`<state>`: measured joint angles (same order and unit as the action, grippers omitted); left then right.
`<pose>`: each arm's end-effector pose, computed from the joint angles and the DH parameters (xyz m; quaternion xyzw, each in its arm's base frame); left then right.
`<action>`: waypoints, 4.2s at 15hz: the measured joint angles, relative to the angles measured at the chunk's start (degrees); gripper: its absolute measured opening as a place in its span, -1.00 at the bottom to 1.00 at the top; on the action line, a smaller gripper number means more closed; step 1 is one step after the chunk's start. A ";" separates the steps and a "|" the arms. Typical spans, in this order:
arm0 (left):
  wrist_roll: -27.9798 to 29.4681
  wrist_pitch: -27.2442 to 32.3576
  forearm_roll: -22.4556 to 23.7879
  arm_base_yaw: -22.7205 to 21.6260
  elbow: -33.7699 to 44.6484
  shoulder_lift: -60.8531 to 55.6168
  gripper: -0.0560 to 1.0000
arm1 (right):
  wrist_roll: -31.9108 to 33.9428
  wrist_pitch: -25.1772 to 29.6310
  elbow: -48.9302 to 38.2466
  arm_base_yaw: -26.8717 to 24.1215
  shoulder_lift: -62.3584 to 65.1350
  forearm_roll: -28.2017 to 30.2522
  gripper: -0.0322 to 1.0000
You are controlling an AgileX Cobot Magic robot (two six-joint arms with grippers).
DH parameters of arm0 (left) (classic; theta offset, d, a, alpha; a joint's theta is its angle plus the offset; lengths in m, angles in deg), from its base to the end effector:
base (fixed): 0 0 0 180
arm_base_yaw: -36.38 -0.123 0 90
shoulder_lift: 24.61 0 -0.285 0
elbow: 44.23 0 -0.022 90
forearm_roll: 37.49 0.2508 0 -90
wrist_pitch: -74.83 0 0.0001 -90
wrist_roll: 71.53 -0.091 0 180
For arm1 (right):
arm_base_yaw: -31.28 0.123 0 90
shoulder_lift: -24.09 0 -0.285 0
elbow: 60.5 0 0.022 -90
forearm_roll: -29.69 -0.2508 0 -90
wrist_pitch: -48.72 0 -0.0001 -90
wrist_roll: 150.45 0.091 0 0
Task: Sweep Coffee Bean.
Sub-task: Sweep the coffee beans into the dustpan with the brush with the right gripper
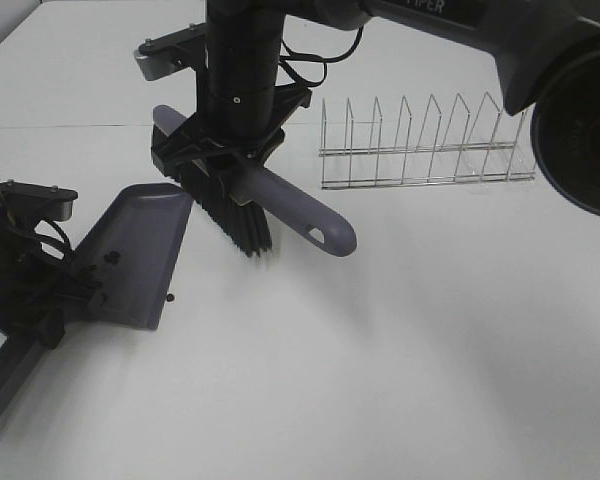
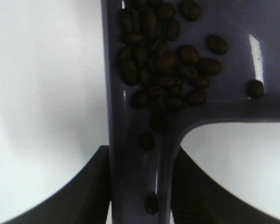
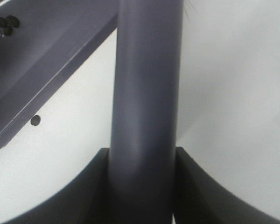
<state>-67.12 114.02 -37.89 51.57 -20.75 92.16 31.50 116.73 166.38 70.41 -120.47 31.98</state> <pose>0.2956 -0.0807 0.1077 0.0913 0.9958 -0.0030 0.0044 0.3947 0.3168 0.1884 -0.3211 0.9386 0.0256 0.1234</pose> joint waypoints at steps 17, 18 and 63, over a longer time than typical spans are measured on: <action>0.17 0.63 0.40 0.00 0.00 0.00 -0.27 | -4.76 -24.35 -10.26 -2.64 3.50 -28.88 -0.38; 0.17 0.63 0.40 0.00 0.00 0.00 -0.27 | -5.21 -24.06 -9.97 -3.09 5.56 -26.81 -0.38; 4.47 6.70 6.07 0.11 -0.23 2.52 -0.27 | 14.73 -18.62 -36.38 10.03 13.69 9.74 -0.38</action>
<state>-62.65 120.72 -31.82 51.68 -20.98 94.68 46.23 98.11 130.00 80.43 -106.77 41.72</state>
